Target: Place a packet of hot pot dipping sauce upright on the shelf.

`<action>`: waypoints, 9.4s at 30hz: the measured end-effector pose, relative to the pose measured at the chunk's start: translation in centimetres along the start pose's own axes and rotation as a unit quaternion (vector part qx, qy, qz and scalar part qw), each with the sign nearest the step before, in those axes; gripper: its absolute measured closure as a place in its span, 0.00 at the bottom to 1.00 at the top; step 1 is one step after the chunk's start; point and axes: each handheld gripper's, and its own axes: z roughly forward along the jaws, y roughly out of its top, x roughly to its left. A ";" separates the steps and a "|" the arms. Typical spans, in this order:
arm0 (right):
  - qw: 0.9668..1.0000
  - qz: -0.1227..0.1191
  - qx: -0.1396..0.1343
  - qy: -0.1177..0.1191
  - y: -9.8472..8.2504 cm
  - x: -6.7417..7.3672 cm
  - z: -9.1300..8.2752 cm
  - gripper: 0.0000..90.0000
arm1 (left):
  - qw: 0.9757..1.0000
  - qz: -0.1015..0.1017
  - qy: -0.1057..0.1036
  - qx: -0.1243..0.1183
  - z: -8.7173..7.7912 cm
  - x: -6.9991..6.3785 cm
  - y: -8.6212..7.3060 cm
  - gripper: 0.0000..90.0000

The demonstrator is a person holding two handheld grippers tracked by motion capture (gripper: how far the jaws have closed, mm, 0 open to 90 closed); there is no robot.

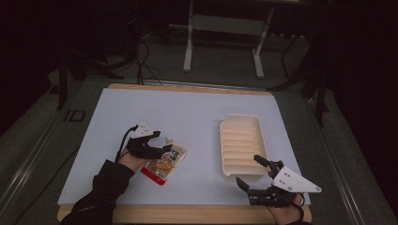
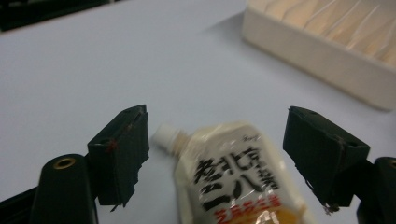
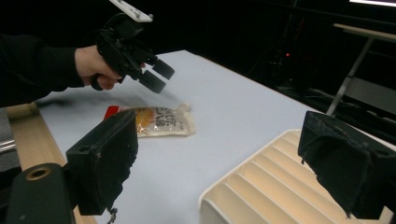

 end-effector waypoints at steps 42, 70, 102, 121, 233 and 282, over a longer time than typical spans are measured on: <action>1.000 0.011 0.011 0.012 -0.2 -0.1 0.3 0.14 | 0.976 0.060 0.003 0.208 4.5 -1.8 0.8 0.69; 1.000 -0.007 -0.014 -0.004 -0.3 -0.8 -0.1 0.16 | 0.994 0.054 -0.003 0.091 -1.6 -4.5 3.1 0.99; 0.999 0.036 -0.024 0.023 2.5 -1.1 -0.8 0.12 | 0.981 0.002 -0.079 -0.179 -4.0 -8.9 4.6 0.99; 0.998 0.024 -0.022 0.056 5.9 -1.3 3.2 0.16 | 0.951 0.018 -0.129 -0.280 -3.5 -11.3 3.9 0.99; 0.991 0.050 0.031 0.119 4.1 -7.6 0.7 0.57 | 0.985 -0.029 -0.019 -0.167 -6.6 -8.5 -1.5 0.01; 0.979 0.040 0.067 0.187 0.1 2.9 5.7 0.15 | 0.986 -0.021 0.000 -0.166 -7.0 -8.0 -2.3 0.01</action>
